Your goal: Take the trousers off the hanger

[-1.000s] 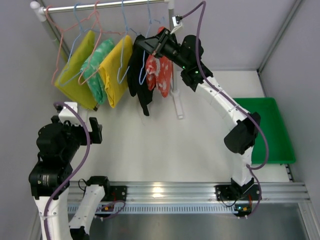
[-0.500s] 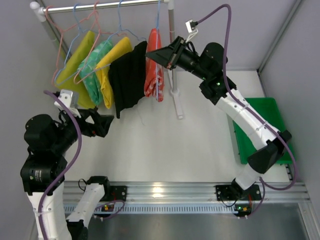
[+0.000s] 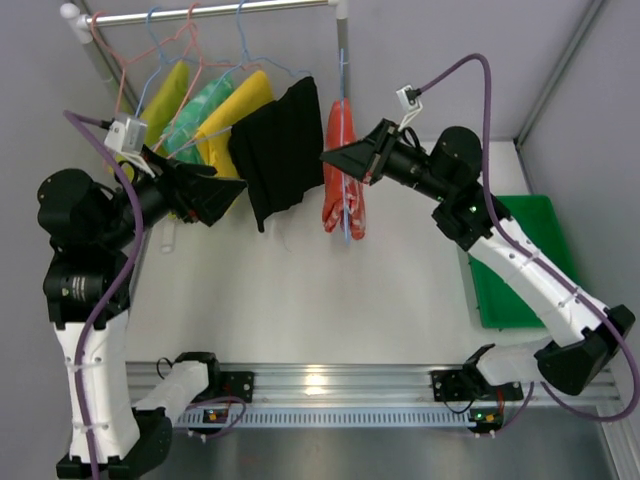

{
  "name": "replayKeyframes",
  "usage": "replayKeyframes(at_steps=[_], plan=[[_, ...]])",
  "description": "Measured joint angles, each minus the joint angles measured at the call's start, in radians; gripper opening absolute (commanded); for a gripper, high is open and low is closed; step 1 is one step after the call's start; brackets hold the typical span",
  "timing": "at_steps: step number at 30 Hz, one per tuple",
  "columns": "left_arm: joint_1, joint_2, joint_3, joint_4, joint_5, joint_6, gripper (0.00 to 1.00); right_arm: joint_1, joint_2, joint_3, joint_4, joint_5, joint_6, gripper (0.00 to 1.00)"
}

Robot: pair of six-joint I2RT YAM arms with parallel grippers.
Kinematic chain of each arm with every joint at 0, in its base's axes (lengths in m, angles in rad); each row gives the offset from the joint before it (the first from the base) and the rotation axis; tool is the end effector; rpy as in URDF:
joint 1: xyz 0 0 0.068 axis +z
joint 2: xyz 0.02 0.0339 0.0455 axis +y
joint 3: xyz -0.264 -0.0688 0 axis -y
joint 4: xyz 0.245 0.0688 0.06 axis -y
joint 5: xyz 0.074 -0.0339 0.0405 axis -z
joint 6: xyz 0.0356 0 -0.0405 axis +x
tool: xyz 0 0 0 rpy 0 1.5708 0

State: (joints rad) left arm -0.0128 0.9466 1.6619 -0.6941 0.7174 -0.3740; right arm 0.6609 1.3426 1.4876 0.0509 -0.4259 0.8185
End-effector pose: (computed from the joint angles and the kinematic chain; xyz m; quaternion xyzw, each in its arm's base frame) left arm 0.1118 -0.0248 0.5358 0.1291 0.6895 -0.3696 0.6094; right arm 0.2266 0.1948 0.4861 -0.1140 0.6312 0.6083 0.4676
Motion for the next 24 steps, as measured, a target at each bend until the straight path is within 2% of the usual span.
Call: replayKeyframes(at_steps=[10, 12, 17, 24], plan=[[-0.021, 0.137, -0.123, 0.333, 0.075, -0.298, 0.92, 0.013, -0.177, -0.214, -0.025, 0.020, -0.032, 0.00], [-0.064, 0.181, -0.122, 0.367, 0.065, -0.325, 0.92, 0.015, -0.178, -0.226, -0.036, 0.022, -0.033, 0.00], [-0.259, 0.274, -0.121, 0.394, 0.018, -0.352, 0.92, 0.015, -0.178, -0.233, -0.061, 0.033, -0.034, 0.00], [-0.373, 0.364, -0.096, 0.410, -0.051, -0.386, 0.91, 0.016, -0.196, -0.240, -0.071, 0.062, -0.035, 0.00]])
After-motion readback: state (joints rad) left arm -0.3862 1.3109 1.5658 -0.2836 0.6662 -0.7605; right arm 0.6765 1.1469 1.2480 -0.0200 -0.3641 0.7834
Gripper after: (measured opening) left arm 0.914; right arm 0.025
